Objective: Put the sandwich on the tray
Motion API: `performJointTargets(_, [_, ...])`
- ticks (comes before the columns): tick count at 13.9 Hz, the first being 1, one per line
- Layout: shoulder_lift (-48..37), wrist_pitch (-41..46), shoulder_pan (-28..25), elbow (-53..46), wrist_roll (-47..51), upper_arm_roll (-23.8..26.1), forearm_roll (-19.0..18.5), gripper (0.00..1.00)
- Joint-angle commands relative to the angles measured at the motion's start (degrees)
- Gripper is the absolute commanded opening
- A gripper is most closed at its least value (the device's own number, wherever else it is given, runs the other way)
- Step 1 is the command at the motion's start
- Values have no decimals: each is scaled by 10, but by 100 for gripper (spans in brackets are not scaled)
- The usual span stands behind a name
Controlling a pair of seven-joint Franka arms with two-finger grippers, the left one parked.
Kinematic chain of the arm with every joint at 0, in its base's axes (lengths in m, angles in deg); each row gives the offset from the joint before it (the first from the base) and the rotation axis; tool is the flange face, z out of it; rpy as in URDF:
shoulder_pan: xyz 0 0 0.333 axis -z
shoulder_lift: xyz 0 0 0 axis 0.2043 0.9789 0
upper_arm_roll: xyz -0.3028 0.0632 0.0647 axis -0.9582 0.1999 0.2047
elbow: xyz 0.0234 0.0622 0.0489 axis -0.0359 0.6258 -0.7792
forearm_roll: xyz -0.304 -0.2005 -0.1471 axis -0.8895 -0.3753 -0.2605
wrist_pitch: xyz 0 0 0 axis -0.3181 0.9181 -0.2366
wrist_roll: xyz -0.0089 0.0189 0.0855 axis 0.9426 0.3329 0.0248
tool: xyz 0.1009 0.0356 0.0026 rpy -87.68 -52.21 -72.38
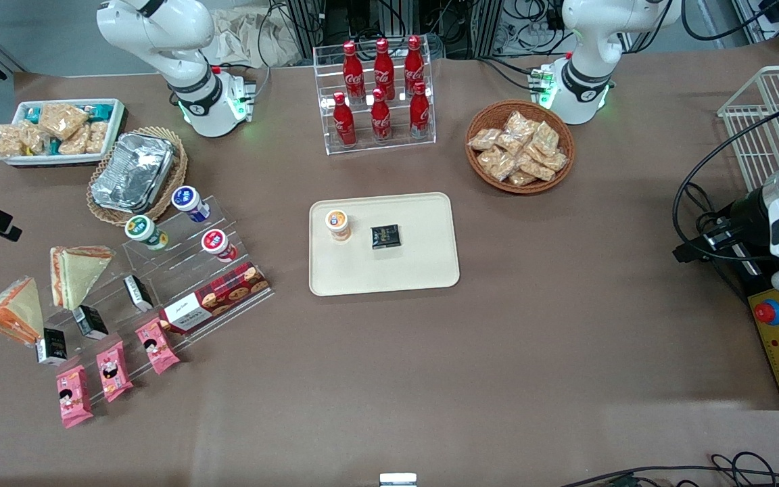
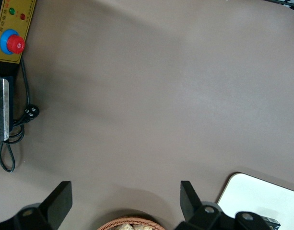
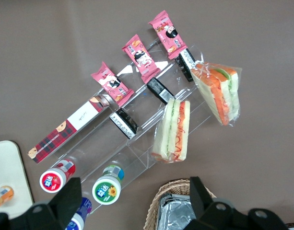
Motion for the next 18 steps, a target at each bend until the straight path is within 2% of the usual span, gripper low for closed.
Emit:
performJointTargets(1, [-4,12,-11,-1,4,8,-1,99])
performJointTargets(4, [9,5,-9,-7,-5,7,5,99])
performJointTargets(7, [11,-8,-9,-7,-36,7,-9,100])
performJointTargets(8, [16,-15,-5,-7,-63,5,-19,100])
performJointTargets(11, [34,-55,0,-3,-241,-36,-32,100])
performJointTargets(13, [48,-82,7,-4,-336,-69,-21,100])
performJointTargets(15, [62,-94,16,-3,-361,-97,-6,99])
performJointTargets(18, [102,-137,46,1,-428,-101,31,100])
